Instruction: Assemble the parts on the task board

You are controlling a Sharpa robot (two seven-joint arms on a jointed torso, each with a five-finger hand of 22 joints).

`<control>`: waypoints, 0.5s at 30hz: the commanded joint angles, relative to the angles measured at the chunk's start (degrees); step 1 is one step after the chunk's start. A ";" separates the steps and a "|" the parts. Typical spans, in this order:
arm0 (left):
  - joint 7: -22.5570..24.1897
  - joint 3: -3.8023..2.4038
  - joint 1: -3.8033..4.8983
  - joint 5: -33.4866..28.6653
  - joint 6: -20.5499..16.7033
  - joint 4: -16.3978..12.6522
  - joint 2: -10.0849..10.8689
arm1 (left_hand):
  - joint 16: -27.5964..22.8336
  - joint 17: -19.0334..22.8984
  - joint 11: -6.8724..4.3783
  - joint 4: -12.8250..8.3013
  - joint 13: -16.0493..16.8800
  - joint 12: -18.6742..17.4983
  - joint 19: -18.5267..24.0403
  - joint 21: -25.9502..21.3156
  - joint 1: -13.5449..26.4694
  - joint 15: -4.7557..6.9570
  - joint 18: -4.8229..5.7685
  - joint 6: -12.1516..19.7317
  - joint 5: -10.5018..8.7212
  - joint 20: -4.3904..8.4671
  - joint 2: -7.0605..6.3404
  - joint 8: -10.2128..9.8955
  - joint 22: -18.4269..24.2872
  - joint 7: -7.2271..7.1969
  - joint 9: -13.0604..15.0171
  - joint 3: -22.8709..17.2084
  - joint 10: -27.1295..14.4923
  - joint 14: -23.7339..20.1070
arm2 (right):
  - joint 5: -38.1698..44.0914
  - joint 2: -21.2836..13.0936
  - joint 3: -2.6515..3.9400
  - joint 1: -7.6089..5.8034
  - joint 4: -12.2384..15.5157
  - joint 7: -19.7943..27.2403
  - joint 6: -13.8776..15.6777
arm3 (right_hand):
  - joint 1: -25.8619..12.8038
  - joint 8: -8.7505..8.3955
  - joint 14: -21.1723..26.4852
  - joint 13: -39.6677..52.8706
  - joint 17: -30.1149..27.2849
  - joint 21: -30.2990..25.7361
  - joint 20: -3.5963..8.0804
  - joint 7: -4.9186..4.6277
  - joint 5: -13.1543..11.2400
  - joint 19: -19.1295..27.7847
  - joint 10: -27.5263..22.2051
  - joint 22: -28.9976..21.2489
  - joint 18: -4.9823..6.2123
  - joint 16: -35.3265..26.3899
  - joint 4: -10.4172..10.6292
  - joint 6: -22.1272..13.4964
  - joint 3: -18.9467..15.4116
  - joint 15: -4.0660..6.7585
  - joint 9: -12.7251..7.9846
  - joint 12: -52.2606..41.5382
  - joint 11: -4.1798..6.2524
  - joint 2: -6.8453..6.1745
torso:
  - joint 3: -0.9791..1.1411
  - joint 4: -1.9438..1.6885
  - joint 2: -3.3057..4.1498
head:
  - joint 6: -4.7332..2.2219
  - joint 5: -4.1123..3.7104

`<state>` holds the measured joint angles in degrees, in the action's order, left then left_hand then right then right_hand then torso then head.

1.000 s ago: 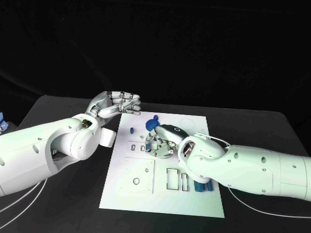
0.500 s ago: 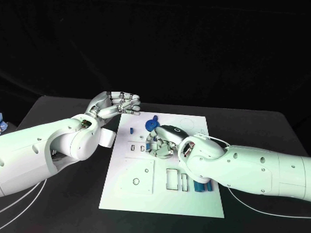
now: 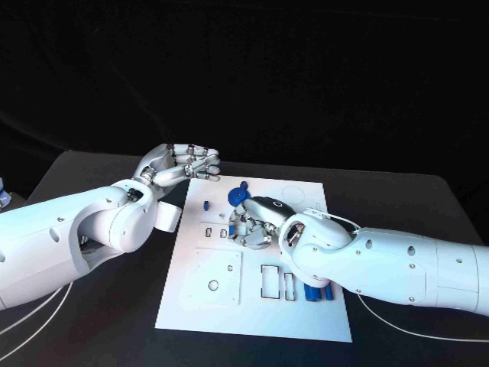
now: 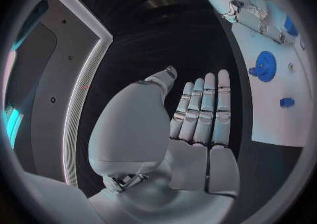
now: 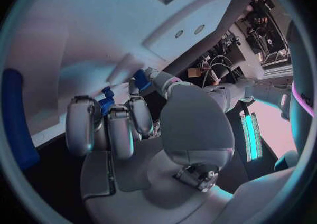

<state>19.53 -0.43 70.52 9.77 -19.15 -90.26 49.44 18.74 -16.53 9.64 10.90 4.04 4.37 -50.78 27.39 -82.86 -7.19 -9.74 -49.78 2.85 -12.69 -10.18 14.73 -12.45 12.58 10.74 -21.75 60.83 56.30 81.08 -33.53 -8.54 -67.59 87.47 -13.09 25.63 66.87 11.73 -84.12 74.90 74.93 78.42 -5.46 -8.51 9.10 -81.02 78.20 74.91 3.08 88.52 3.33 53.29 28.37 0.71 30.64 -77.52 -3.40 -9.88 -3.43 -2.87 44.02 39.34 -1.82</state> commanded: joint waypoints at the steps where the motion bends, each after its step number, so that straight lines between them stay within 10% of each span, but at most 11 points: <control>1: 0.50 -0.04 0.02 -0.19 0.93 -0.07 -0.09 | -0.08 -0.05 0.15 -0.46 -0.08 -0.17 0.45 0.27 0.01 0.00 -0.50 0.01 0.05 -0.10 0.00 -0.36 -0.09 0.30 0.08 -0.01 -0.04 -0.57 | 0.32 0.06 -0.14 0.19 -0.07 -0.31 -1.33 | -0.64 -0.37 -4.65 0.13 9.57 -0.48 -0.39 -0.01 -0.27 0.19 -0.37 3.74 0.43 -0.22 0.43 -0.60 -1.17 -0.49 -0.08 0.34 -0.44 -1.11 | 0.00 -0.02 -0.01 | 0.02 -0.04; 15: -0.03 -0.03 0.01 -0.02 1.00 0.35 -0.24 | -0.09 -0.11 0.18 -0.46 -0.08 -0.22 0.52 0.35 0.10 -0.02 -0.50 0.06 0.04 -0.11 -0.04 -0.39 -0.13 0.33 0.09 -0.01 -0.05 -0.58 | 0.81 -0.29 -0.14 0.20 0.46 -0.53 0.53 | -0.28 -1.70 -4.50 -0.77 9.00 -1.58 -0.91 -0.81 -3.39 0.69 -1.81 3.18 0.63 -0.44 2.62 -4.18 -6.18 -1.11 -0.82 1.13 -1.19 -2.29 | 0.01 -0.02 -0.02 | 0.02 -0.10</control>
<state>19.39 -0.43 70.51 9.77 -19.09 -89.86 49.34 18.74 -16.57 9.64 10.90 4.04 4.37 -50.57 27.39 -82.86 -7.40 -9.74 -49.78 2.85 -12.90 -10.18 14.73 -12.52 12.58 10.74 -21.75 60.83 56.09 81.13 -33.74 -8.63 -67.50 87.83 -13.13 25.88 66.39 10.27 -83.92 74.18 74.92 77.09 -6.07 -9.28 5.96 -80.41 76.67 74.95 3.07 88.21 5.95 49.45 22.44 0.10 29.82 -76.62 -4.52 -11.66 -3.43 -2.88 43.99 39.37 -1.93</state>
